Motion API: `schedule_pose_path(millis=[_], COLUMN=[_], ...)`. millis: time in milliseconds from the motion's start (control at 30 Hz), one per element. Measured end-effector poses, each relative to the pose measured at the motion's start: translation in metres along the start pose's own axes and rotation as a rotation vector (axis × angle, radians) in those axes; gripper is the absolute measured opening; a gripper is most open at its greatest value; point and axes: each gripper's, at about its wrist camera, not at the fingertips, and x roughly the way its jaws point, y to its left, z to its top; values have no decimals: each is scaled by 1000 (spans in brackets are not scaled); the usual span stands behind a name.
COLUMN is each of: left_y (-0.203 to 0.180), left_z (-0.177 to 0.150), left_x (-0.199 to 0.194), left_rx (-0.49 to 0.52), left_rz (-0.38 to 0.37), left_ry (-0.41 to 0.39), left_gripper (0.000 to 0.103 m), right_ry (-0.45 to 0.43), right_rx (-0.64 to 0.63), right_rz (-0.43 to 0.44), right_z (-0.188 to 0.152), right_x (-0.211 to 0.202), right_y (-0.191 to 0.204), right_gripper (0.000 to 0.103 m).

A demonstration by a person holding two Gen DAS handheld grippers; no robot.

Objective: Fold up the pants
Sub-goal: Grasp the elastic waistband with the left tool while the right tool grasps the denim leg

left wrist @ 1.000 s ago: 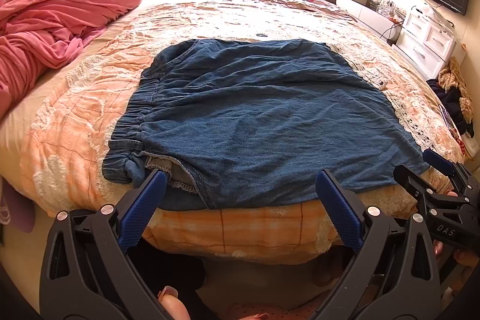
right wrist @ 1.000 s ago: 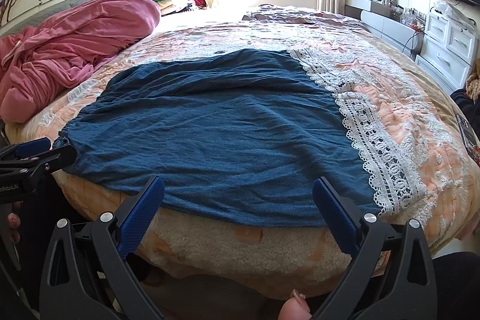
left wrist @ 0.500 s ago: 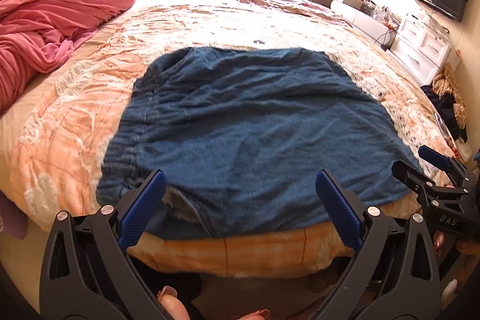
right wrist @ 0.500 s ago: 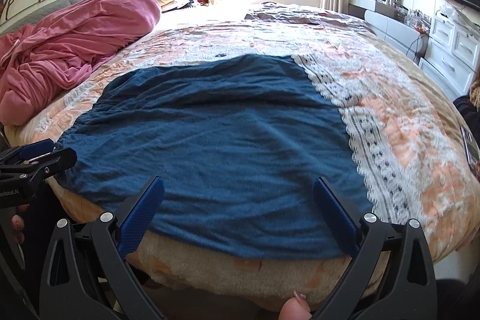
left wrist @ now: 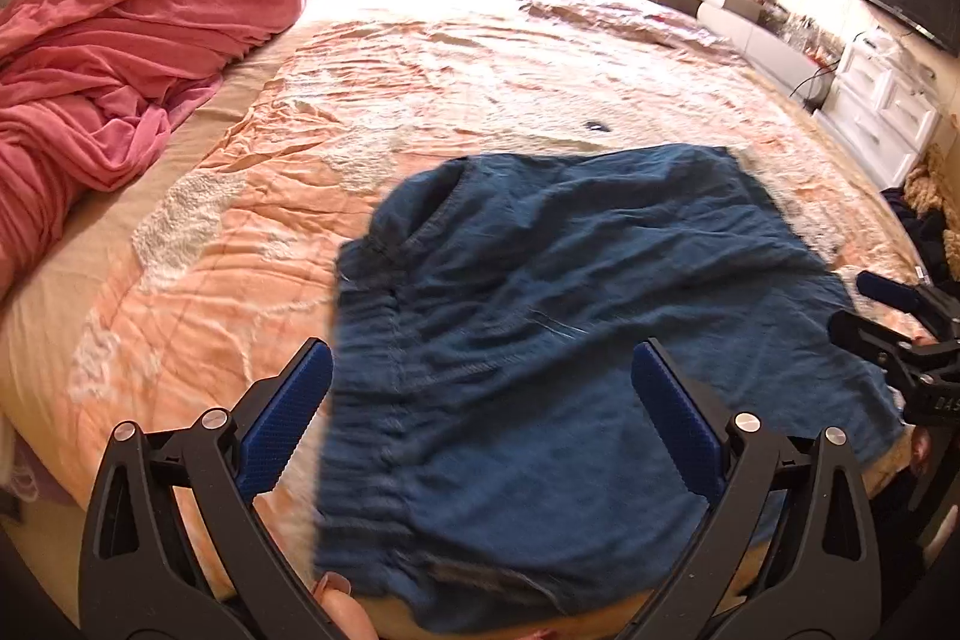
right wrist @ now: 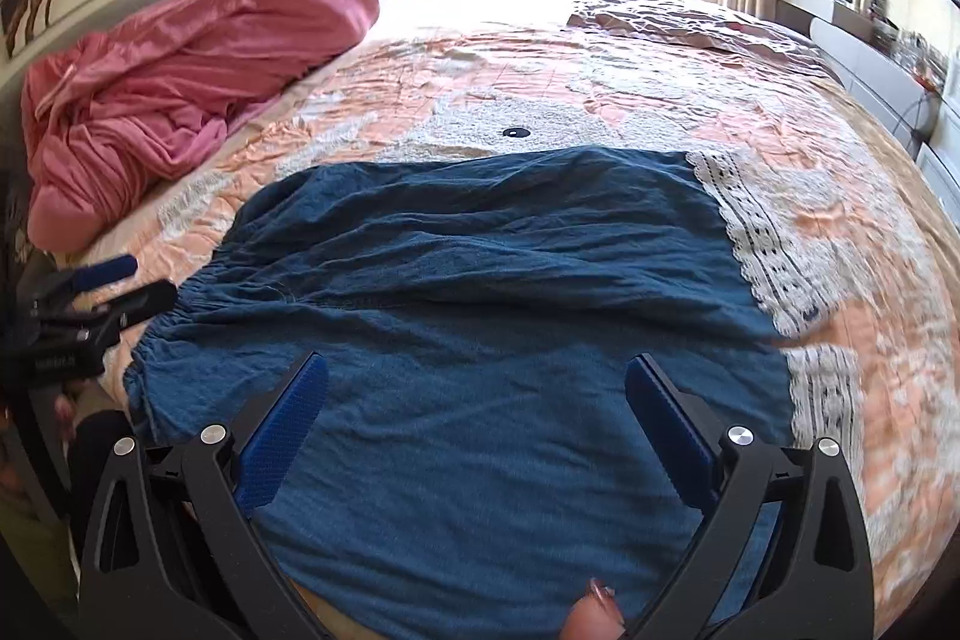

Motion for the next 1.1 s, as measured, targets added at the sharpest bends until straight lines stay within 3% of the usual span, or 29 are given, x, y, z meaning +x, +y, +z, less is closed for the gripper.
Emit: schedule_pose_path(millis=[100,267,367,433,633,767,900,1100], left_y=[21,47,60,63,71,73,68,65], left_z=[21,51,56,54,55,56,54,54], left_x=[16,60,86,94,114,129,123,100], left_rx=[-5,44,6,-5,-73,-81,-42,-17], left_rz=[2,72,-13,-27,-109,-109,-125,-149], left_ry=[7,51,102,102,107,125,82,-6], left_gripper=[94,94,94,93,67,14,7,6], right_ry=[5,54,83,99,127,169,197,193], right_rx=[-54,-59,-89,-132,-244,-267,-323,-506], right_rz=[-13,51,54,40,2,16,6,18], right_z=[10,28,41,52,80,96,112,135], right_x=[11,33,48,60,99,128,155,185], right_y=[6,5,5,8,15,20,29,56], right_gripper=[99,99,99,99,99,99,99,98])
